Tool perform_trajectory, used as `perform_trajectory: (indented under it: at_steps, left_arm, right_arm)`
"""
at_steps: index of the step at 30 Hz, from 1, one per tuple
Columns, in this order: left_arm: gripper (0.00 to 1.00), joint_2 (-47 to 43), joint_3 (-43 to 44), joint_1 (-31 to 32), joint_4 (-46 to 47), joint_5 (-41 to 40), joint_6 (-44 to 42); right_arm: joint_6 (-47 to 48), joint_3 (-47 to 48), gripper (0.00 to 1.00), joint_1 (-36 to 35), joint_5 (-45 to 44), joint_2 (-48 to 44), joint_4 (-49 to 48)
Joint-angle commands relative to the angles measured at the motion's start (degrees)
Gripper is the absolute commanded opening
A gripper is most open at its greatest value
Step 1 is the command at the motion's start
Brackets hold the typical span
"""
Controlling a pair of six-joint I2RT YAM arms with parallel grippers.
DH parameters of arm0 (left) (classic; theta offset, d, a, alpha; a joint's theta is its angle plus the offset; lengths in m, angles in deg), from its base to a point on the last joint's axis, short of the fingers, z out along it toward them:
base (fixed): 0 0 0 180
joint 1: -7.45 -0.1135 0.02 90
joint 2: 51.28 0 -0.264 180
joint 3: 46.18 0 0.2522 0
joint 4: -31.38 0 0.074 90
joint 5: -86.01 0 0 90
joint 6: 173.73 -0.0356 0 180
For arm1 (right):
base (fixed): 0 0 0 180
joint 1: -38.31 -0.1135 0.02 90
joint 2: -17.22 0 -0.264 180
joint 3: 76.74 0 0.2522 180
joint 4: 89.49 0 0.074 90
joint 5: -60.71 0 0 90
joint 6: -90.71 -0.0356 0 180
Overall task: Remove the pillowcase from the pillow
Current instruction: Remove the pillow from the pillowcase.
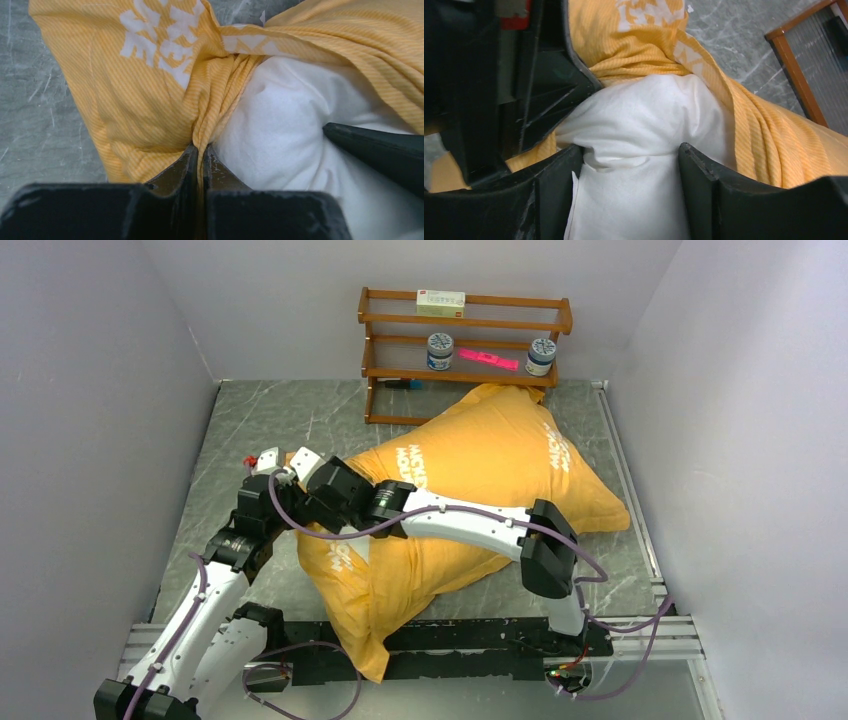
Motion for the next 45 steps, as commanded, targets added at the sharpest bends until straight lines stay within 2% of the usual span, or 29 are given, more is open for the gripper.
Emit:
perform_trajectory:
  at_steps: [1,11,14,26,31,37,41,45]
  left_arm:
    - [0.05,-0.4,0.5,0.7,-2.9,4.7,1.0]
    - [0.05,-1.3,1.1,0.7,-4.0,2.9,1.9]
    - [0.05,-1.9,0.7,0.7,-4.3,1.8,2.7]
    - [0.05,-2.5,-1.6,0.7,-4.2,0.3,5.6]
    - [0.05,-2.8,-3.0,0.7,-5.0,-4.4,8.3]
    - [0.05,-4.7,-0.8,0.7,-8.4,-8.7,8.0]
    - [0.07,-4.5,2.4,0.7,-11.6,-9.9,5.6]
    - [0.15,-3.8,4.4,0.7,-11.9,-7.8,2.5]
  right_arm:
    - [0.1,0.8,0.66,1.4,-6.4,2.0,3.4]
    - [-0.8,-5.2,0.2,4.9,-7.3,-5.0,1.5]
    - [-0.9,-7.7,0.01,6.2,-7.5,-7.5,0.8]
    - [-6.3,-20.7,0.0,13.2,-0.1,-22.3,-9.2]
    - [-8.0,-25.0,0.0,15.4,0.9,-26.5,-12.8]
    - [-6.6,-26.3,0.0,16.2,2.2,-26.7,-12.7]
    - [-4.9,-27.3,0.0,16.2,6.4,-26.6,-14.3]
    - [-4.4,-27.6,0.0,16.2,9.0,-25.5,-15.0]
